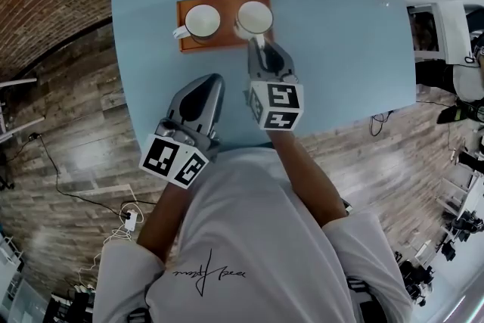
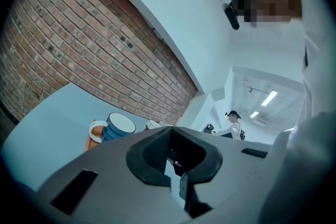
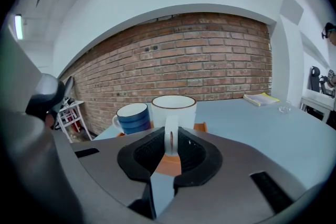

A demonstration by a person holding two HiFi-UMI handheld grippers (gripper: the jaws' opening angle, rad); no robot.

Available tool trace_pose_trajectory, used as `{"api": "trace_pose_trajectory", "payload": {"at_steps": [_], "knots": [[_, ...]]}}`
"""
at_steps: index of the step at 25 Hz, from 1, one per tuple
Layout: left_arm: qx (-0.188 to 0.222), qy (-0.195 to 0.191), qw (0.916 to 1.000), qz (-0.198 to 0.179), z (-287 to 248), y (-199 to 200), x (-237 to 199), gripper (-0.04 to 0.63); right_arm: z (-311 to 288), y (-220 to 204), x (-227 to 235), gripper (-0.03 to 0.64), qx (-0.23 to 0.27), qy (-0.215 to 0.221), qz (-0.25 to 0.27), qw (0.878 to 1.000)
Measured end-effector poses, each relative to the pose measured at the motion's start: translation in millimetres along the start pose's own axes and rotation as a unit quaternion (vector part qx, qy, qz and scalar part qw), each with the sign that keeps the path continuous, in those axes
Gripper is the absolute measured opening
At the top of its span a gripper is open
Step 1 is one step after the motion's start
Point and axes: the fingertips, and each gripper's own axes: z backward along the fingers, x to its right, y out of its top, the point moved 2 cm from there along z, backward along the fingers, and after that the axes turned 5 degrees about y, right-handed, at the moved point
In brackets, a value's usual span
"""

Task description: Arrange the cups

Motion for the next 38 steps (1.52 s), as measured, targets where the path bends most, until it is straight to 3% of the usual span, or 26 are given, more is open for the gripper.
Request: {"api": "trace_pose_trajectory", "payload": {"at_steps": [23,38], "knots": [[-0.005,0.015,0.9998,0.009,12,-3,-8,0.009,-12,-21,2,0.064,-0.004,-0.031,0.02,0.999],[-0.006,0.023,0.9996,0.012,13,-7,-9,0.009,-14,-26,1,0.064,0.011,-0.054,0.006,0.998]]}}
